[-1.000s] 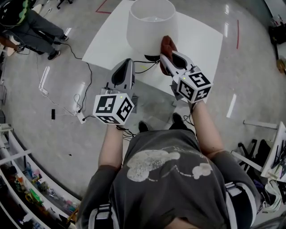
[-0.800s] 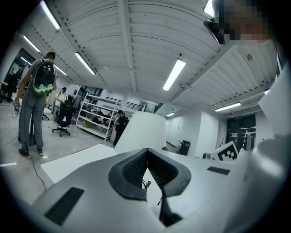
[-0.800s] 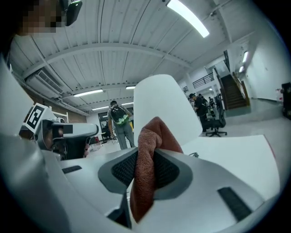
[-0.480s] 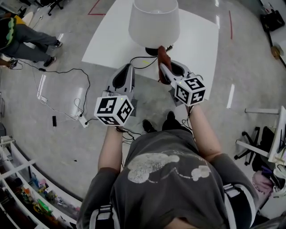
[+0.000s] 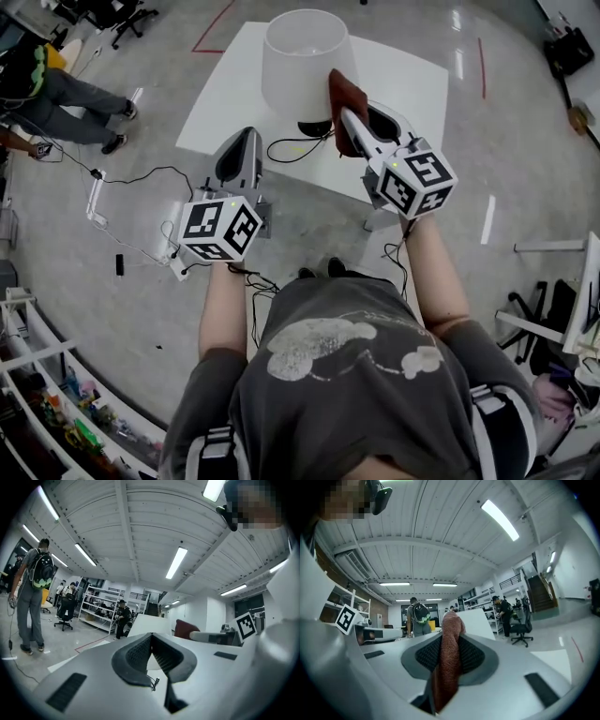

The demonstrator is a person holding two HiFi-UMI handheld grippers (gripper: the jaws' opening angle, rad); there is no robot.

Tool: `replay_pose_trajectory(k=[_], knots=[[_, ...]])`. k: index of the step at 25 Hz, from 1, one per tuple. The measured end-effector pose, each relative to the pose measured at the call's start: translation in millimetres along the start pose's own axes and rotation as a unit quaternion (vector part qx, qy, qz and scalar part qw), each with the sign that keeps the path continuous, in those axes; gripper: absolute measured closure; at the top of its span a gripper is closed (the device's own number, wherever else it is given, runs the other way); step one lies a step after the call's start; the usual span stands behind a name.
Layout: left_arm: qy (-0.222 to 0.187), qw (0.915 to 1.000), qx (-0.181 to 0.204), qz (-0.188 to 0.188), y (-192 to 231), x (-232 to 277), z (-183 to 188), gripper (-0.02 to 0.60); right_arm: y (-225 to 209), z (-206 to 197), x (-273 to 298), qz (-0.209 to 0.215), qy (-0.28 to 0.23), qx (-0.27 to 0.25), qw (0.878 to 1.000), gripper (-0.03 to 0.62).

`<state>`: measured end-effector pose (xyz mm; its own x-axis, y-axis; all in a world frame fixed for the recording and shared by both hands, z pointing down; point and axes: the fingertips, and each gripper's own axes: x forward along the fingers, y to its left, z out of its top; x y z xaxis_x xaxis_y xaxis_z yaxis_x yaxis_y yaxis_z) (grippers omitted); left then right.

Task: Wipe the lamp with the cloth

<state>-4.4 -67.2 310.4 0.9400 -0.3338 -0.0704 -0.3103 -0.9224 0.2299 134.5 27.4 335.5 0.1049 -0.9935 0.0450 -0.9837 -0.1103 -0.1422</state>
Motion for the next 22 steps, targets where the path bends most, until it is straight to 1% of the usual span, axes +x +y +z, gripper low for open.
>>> replay_pose_trajectory(k=[3, 5, 8, 11, 15, 17, 20, 22], knots=[[-0.024, 0.9996, 0.008, 0.009, -0.3, 3.8, 21.3, 0.574, -3.7, 35.4, 7.3, 0.012, -0.031, -0.008, 0.999, 0.508], [-0.036, 0.9993, 0.008, 0.008, -1.3, 8.2, 32.3, 0.574, -6.6, 51.4, 12.0, 0.011, -0.045, -0.012, 0.999, 0.508], [-0.031, 0.9994, 0.015, 0.000, 1.7, 17.7, 39.9, 0.574, -6.9, 59.5, 23.6, 0.003, -0.049, -0.016, 0.999, 0.508], [-0.029, 0.9995, 0.011, -0.008, 13.7, 27.4, 40.9, 0.574, -0.2, 54.9, 41.4, 0.003, -0.042, -0.023, 0.999, 0.508], [-0.020, 0.9993, 0.002, -0.031, 28.6, 33.1, 34.6, 0.574, 19.9, 43.4, 57.9, 0.003, -0.036, -0.024, 0.999, 0.508], [-0.011, 0.9988, -0.003, -0.047, 39.0, 37.2, 31.3, 0.574, 31.9, 36.0, 68.5, -0.001, -0.031, -0.025, 0.999, 0.508], [0.012, 0.9967, -0.006, -0.080, 51.1, 44.7, 24.9, 0.574, 46.1, 21.2, 82.0, -0.022, -0.019, -0.019, 0.999, 0.508], [0.023, 0.9951, -0.009, -0.096, 60.2, 46.8, 23.1, 0.573, 55.2, 11.4, 90.9, -0.033, -0.011, -0.015, 0.999, 0.508]])
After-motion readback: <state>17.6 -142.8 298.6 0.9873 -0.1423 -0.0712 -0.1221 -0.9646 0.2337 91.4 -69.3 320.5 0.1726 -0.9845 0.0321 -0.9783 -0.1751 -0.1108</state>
